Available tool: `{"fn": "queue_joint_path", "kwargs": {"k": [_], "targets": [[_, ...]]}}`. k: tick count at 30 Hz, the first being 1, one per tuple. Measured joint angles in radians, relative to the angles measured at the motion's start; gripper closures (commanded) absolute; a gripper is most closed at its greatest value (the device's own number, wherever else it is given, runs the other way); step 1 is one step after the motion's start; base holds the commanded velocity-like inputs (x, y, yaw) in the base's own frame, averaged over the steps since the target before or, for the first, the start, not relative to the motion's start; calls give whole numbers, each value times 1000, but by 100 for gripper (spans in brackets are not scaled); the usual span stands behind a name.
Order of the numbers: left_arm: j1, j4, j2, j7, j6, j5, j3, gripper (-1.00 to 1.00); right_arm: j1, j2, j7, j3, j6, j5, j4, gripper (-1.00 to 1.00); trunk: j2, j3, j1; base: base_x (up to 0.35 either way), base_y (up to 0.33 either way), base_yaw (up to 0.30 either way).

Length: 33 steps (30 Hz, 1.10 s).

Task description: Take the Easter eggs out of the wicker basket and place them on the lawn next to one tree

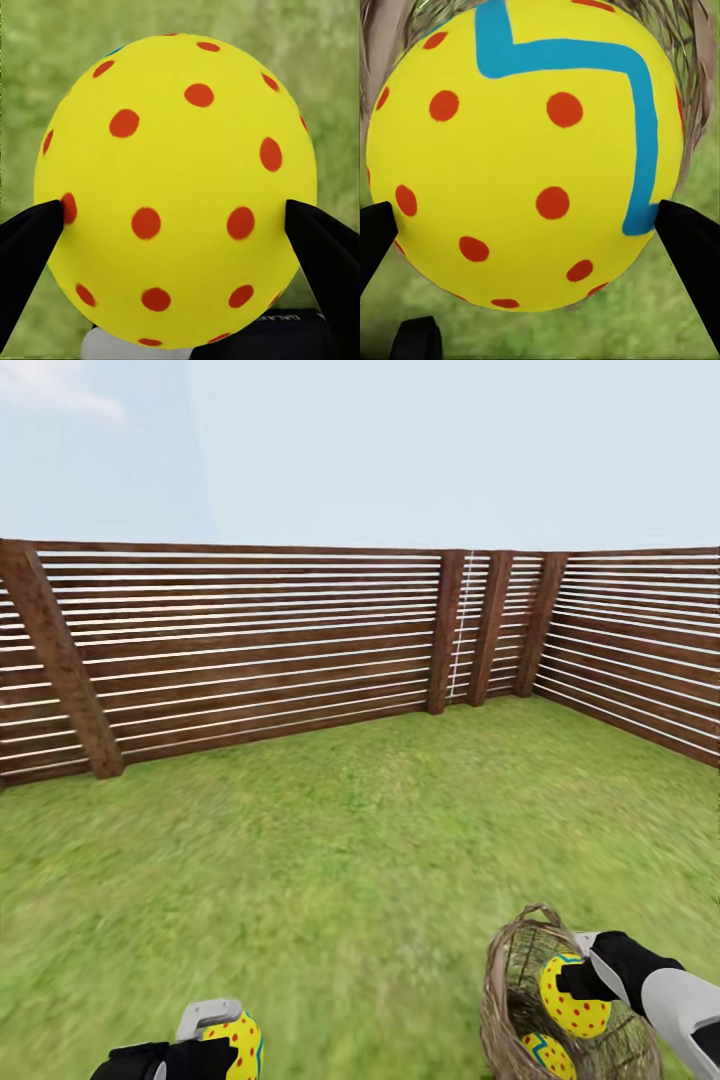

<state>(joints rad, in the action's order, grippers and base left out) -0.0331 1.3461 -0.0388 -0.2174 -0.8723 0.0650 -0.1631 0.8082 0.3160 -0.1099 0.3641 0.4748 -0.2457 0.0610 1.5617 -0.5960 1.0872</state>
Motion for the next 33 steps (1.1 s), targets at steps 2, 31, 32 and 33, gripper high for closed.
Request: {"fn": "queue_joint_path", "kwargs": {"k": [2, 31, 32, 33], "targets": [[0, 1, 0, 0, 0, 0, 0, 100, 0, -2, 1, 0, 0, 0, 0, 100, -14, 6, -8, -133, 0, 0], [-396, -502, 5, 5, -30, 1, -9, 100, 0, -14, 6, 2, -5, 2, -26, 100, -217, 97, -119, -98, 0, 0], [-396, -502, 5, 4, -30, 0, -10, 100, 0, -14, 6, 2, -5, 2, -27, 100, -224, 100, -123, -343, 0, 0], [-396, -502, 5, 4, -29, -1, -10, 100, 0, -15, 6, 2, -5, 2, -27, 100, -231, 103, -127, -343, 0, 0]]}}
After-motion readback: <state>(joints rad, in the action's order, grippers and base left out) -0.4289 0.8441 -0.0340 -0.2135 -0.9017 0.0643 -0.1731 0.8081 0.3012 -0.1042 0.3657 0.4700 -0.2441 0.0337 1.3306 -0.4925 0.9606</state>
